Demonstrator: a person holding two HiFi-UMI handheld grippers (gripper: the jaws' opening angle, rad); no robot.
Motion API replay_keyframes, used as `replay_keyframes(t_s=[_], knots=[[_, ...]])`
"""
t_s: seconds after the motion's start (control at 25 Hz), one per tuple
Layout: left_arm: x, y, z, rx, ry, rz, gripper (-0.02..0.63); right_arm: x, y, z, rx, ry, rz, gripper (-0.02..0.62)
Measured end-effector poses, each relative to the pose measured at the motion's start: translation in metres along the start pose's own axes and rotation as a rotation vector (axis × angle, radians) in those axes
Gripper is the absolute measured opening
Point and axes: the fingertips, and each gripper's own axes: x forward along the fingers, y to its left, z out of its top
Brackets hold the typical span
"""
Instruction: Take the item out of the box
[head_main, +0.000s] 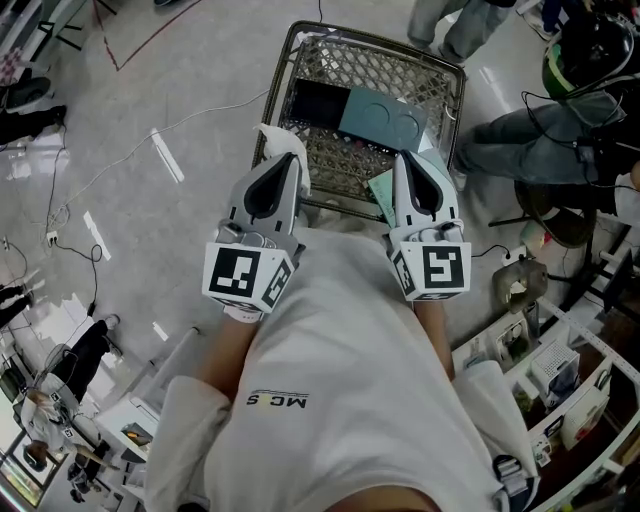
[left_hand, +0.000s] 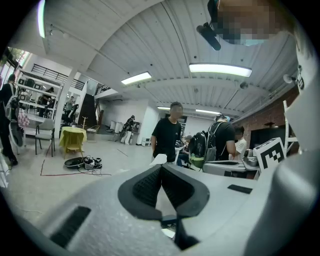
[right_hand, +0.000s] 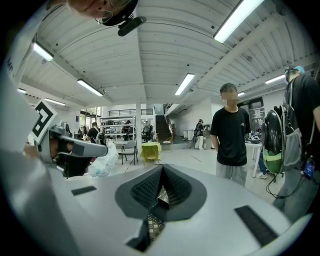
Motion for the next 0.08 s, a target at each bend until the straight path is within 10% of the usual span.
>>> replay_keyframes(t_s=[0.08], knots=[[-0.0004,0.0007,-0.0002,-0.001,0.001,0.000,0.025,0.0009,0.0008,0.0006,-0.003,0.001,0.001,0.015]])
